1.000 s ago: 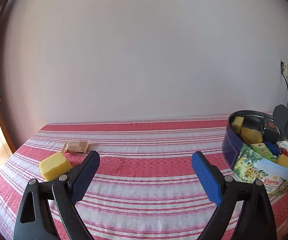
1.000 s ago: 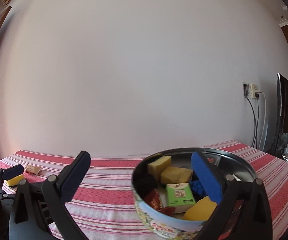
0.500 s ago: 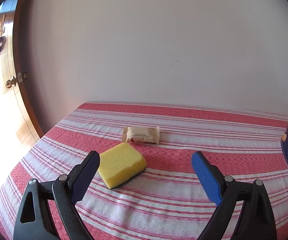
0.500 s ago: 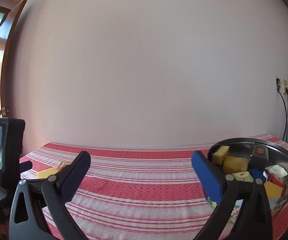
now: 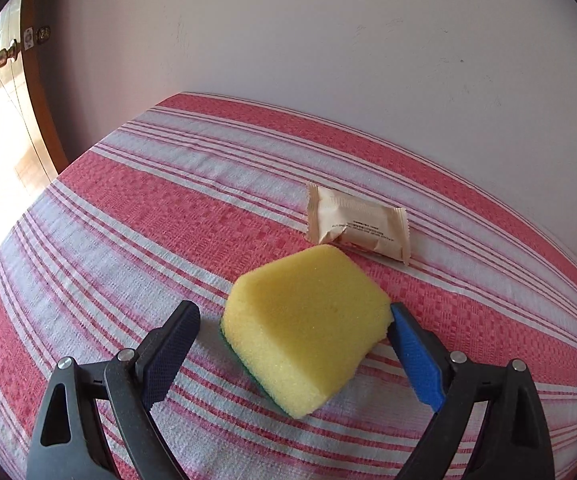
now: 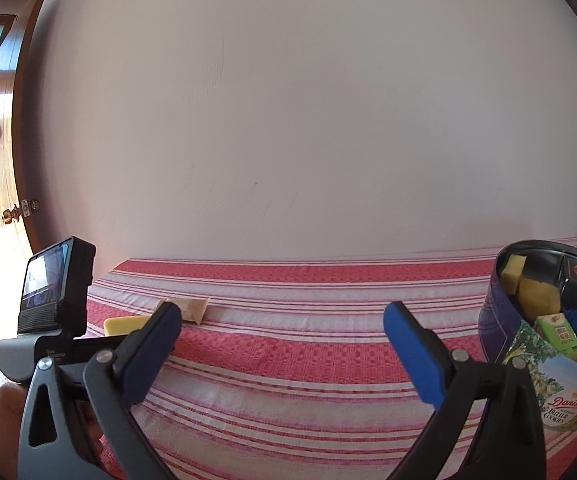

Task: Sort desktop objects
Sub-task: 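Grasp the yellow sponge with the left tool while the right tool grasps the beige packet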

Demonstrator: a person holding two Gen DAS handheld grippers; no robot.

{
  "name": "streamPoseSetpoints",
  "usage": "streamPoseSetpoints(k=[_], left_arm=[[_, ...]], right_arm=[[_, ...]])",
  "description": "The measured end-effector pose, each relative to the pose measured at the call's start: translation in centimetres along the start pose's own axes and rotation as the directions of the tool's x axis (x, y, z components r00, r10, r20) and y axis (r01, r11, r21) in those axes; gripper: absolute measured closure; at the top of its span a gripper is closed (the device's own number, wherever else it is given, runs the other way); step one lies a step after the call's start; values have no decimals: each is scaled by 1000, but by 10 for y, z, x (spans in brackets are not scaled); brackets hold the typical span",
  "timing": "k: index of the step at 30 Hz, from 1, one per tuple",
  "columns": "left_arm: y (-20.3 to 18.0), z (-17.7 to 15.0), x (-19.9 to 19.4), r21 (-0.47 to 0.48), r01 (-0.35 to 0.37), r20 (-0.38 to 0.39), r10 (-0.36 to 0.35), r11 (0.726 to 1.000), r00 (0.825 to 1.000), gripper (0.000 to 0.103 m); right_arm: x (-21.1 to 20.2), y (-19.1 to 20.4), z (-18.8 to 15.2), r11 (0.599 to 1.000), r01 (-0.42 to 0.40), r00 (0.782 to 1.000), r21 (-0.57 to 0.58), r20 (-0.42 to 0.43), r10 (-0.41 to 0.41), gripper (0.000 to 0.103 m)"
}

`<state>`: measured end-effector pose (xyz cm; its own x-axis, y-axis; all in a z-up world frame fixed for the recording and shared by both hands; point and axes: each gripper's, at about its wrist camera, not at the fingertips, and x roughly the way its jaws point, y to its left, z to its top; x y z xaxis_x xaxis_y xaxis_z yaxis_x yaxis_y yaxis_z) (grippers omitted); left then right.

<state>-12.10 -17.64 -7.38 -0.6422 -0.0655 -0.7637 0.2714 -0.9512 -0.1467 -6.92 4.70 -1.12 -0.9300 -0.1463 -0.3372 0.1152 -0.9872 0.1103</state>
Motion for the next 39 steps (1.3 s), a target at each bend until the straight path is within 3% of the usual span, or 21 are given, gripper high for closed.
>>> streamPoseSetpoints(k=[1, 3, 8, 12, 15, 18, 20, 25, 27, 30, 31, 32, 33, 35, 39], left_arm=[[1, 0, 0, 7, 5, 0, -5, 1000, 1000, 11], [4, -1, -4, 17, 26, 12, -26, 1000, 1000, 29], [11, 1, -7, 2, 59, 14, -59, 998, 998, 32], [29, 5, -21, -75, 6, 89, 1, 997, 996, 32], [45, 10, -37, -135, -95, 180, 119, 986, 976, 32], [56, 14, -41, -167, -183, 207, 216, 969, 954, 32], [61, 17, -36, -178, -191, 193, 224, 965, 955, 32], [67, 18, -33, -197, -191, 175, 226, 962, 958, 32], [69, 18, -35, -204, -188, 172, 224, 961, 959, 32], [66, 18, -36, -202, -186, 161, 220, 962, 962, 32], [66, 18, -35, -198, -185, 158, 217, 963, 963, 32], [66, 18, -34, -196, -183, 155, 215, 963, 964, 32], [65, 17, -34, -196, -180, 155, 212, 964, 965, 32], [64, 17, -35, -195, -183, 157, 215, 964, 964, 32], [65, 16, -32, -202, -177, 145, 209, 963, 967, 32]], right_arm=[[5, 0, 1, 1000, -6, 1000, 2, -16, 6, 0], [14, 2, 4, 1000, -12, 999, 2, -39, 12, 0], [39, 16, 11, 998, -53, 995, -22, -82, 51, 1], [66, 42, 16, 983, -137, 982, -123, -150, 118, 1], [99, 61, 18, 944, -249, 951, -219, -237, 196, 1], [128, 86, 15, 890, -362, 899, -276, -356, 255, 2], [148, 99, 14, 865, -385, 883, -321, -403, 243, 5], [191, 127, 6, 785, -503, 804, -361, -527, 273, 13], [198, 138, -1, 745, -526, 794, -410, -550, 258, 14], [209, 147, -10, 715, -545, 778, -438, -582, 237, 24], [211, 146, -10, 716, -548, 776, -432, -583, 242, 29], [214, 143, -8, 727, -555, 763, -404, -596, 251, 41], [217, 140, -7, 744, -564, 742, -358, -614, 267, 43], [222, 133, -7, 772, -559, 726, -302, -628, 280, 46], [216, 124, -4, 808, -524, 736, -270, -621, 270, 50]])
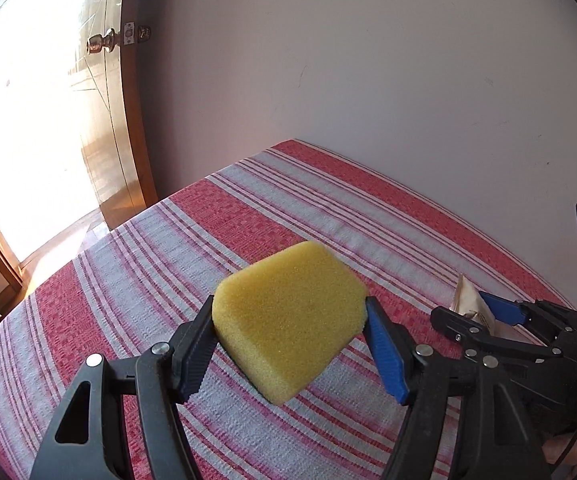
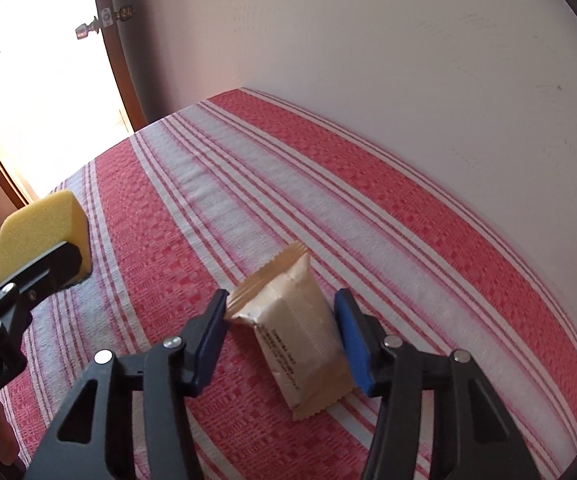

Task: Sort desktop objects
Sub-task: 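Grasp the yellow sponge with the left tool while the right tool grasps the beige packet, then lift and carry the sponge and beige packet toward the silver tin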

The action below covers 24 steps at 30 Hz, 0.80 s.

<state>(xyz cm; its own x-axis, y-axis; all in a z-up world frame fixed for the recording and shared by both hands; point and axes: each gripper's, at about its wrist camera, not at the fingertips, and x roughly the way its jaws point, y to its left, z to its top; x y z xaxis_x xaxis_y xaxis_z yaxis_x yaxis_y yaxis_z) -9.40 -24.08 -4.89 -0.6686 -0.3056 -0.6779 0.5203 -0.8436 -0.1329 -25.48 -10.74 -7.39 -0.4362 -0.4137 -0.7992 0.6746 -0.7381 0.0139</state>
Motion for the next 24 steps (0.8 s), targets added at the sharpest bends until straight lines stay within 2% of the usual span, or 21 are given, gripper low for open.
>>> streamPoseSetpoints(k=[3, 8, 10, 13, 17, 21, 24], left_arm=[[-3, -1, -1, 13, 5, 10, -5, 1000, 1000, 32], [-12, -3, -4, 54, 7, 36, -9, 999, 999, 32], [-18, -5, -8, 75, 15, 55, -19, 997, 998, 32], [-30, -8, -17, 139, 11, 114, -27, 990, 993, 31], [-41, -13, -33, 205, 12, 201, -54, 979, 978, 31], [-45, -17, -43, 236, 20, 246, -80, 971, 966, 31], [-45, -20, -47, 245, 30, 265, -97, 969, 959, 32]], right_arm=[[-9, -6, -6, 998, -1, 1000, 68, 18, -1, 60], [-40, -17, -22, 968, -82, 990, 237, 131, 51, 60], [-55, -15, -34, 959, -83, 983, 272, 179, 34, 60], [-78, -2, -53, 955, -23, 970, 297, 239, -50, 60], [-108, 7, -84, 931, 56, 934, 360, 311, -176, 60], [-138, 19, -107, 916, 177, 868, 359, 382, -317, 60], [-155, 27, -122, 902, 229, 823, 365, 423, -380, 60]])
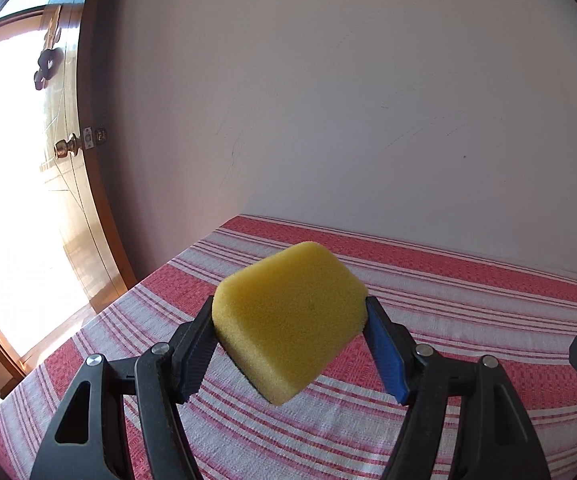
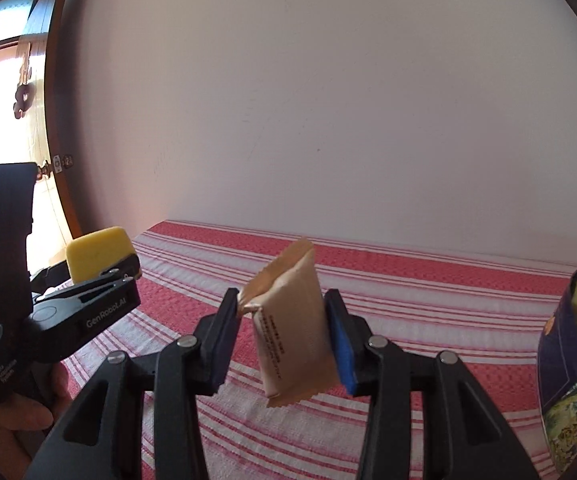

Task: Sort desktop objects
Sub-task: 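Lift and carry the sponge and beige packet toward the silver tin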

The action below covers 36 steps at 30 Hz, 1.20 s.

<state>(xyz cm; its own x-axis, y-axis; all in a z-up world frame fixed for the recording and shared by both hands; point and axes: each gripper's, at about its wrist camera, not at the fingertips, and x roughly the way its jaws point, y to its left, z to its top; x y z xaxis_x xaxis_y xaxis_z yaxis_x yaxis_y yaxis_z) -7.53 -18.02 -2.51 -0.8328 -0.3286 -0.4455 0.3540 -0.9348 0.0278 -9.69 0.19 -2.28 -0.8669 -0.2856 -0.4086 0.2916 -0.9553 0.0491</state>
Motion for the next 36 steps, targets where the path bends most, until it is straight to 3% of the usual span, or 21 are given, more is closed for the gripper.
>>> streamPoseSetpoints(k=[4, 10, 17, 27, 36], left_arm=[[-3, 0, -5, 15, 17, 26, -17, 1000, 1000, 32], [-7, -3, -14, 22, 67, 46, -68, 998, 997, 32], [-16, -7, -28, 55, 97, 81, -101, 994, 992, 32], [-36, -20, -52, 53, 170, 57, -172, 984, 983, 31], [-68, -33, -75, 89, 249, 24, -252, 964, 967, 31]], right_arm=[[-22, 1, -5, 998, 67, 994, -15, 85, -66, 60], [-38, 6, -11, 995, 91, 990, -40, 111, -86, 59], [-51, 2, -15, 994, 106, 988, -20, 113, -103, 59], [-60, 0, -18, 990, 141, 984, -8, 110, -139, 59], [-109, -34, -34, 983, 185, 976, 17, 112, -186, 59]])
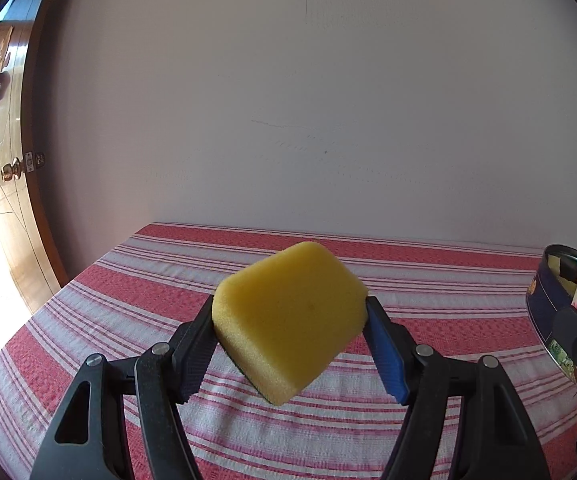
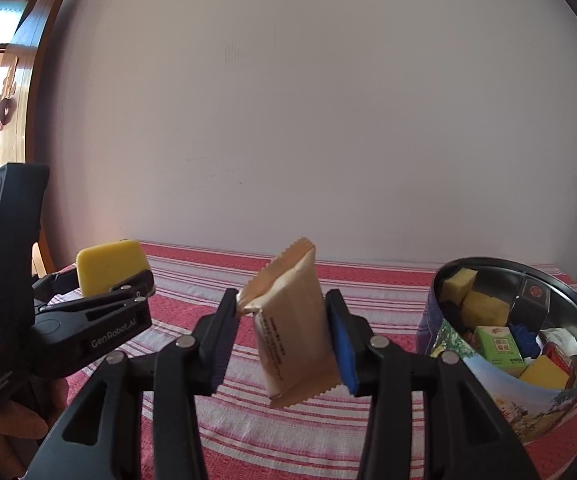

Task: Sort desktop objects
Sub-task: 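Lift and carry the sponge and beige packet toward the silver tin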

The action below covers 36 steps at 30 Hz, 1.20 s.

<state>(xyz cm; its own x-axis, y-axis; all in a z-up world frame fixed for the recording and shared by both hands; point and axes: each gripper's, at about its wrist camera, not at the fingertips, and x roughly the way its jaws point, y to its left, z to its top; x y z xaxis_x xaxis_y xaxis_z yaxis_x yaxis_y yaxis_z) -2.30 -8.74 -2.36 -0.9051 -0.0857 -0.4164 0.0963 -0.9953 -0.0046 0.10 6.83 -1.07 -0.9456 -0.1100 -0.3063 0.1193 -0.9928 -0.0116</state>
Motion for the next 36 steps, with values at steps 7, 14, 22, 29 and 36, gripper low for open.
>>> streamPoseSetpoints(k=[7, 14, 22, 29, 36], left_arm=[[-35, -8, -10, 12, 77, -27, -77, 997, 997, 31], [-74, -16, -25, 44, 143, -36, -141, 989, 989, 31], [-107, -18, -33, 70, 177, -42, -174, 982, 984, 31], [-127, -21, -39, 95, 196, -43, -193, 976, 980, 31], [-145, -24, -48, 101, 225, -42, -222, 969, 974, 32]], right_arm=[[-21, -26, -4, 999, 51, 999, 11, 8, -51, 59], [-40, -57, -6, 994, 94, 995, 49, 24, -95, 59], [-52, -93, -10, 988, 131, 990, 81, 45, -135, 58], [-72, -107, -12, 981, 167, 982, 102, 75, -175, 58], [-81, -138, -17, 968, 203, 973, 150, 80, -216, 58]])
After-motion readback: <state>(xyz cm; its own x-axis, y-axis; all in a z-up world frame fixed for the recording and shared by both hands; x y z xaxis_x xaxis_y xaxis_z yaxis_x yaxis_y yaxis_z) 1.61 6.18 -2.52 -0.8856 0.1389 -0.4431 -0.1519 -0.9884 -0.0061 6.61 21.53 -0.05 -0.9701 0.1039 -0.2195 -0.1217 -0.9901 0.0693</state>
